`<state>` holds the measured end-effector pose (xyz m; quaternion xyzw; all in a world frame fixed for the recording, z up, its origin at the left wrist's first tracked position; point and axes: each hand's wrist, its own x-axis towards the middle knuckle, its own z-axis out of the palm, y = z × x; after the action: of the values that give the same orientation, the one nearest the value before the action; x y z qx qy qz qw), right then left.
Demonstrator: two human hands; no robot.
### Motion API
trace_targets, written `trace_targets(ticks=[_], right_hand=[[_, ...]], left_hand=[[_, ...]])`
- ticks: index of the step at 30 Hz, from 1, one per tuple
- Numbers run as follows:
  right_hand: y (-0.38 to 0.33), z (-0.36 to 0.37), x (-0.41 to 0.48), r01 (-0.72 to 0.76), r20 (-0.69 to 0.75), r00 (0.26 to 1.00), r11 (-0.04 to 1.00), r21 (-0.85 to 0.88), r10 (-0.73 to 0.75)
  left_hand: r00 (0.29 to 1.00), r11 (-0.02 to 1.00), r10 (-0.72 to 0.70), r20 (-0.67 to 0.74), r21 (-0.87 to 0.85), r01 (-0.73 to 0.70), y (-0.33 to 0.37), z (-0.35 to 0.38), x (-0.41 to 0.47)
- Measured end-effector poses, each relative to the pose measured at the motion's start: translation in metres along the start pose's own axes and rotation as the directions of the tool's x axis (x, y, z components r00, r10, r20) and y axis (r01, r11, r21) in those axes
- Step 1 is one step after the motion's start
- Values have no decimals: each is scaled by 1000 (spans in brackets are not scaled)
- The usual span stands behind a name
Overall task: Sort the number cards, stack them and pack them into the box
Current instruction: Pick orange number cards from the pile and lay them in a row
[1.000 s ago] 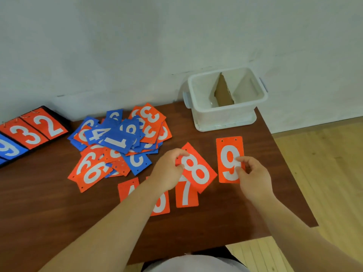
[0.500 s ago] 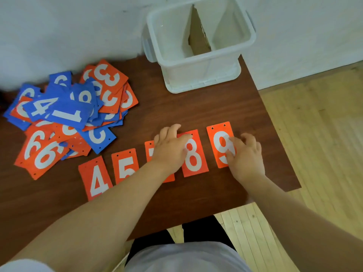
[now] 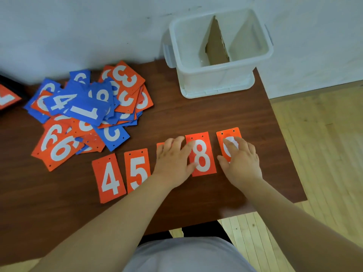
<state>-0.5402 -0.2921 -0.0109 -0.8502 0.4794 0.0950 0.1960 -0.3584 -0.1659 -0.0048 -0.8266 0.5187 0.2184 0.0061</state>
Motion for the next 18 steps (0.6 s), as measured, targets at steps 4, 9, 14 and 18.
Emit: trace_targets(ticks=[4, 9, 14, 18], right_hand=[[-58, -5, -1, 117, 28, 993, 991, 70, -119], [-149, 2, 6, 245, 88, 965, 969, 33, -247], [-243, 19, 6, 317, 122, 940, 948, 34, -319], [-308, 37, 5, 354, 98, 930, 935, 25, -355]], left_hand=[[968, 969, -245, -48, -39, 244, -65, -23, -41], [843, 847, -531, -82, -71, 527, -168, -33, -115], [743, 747, -663, -93, -147, 648, -257, -35, -168], [730, 729, -679, -78, -193, 657, -314, -41, -181]])
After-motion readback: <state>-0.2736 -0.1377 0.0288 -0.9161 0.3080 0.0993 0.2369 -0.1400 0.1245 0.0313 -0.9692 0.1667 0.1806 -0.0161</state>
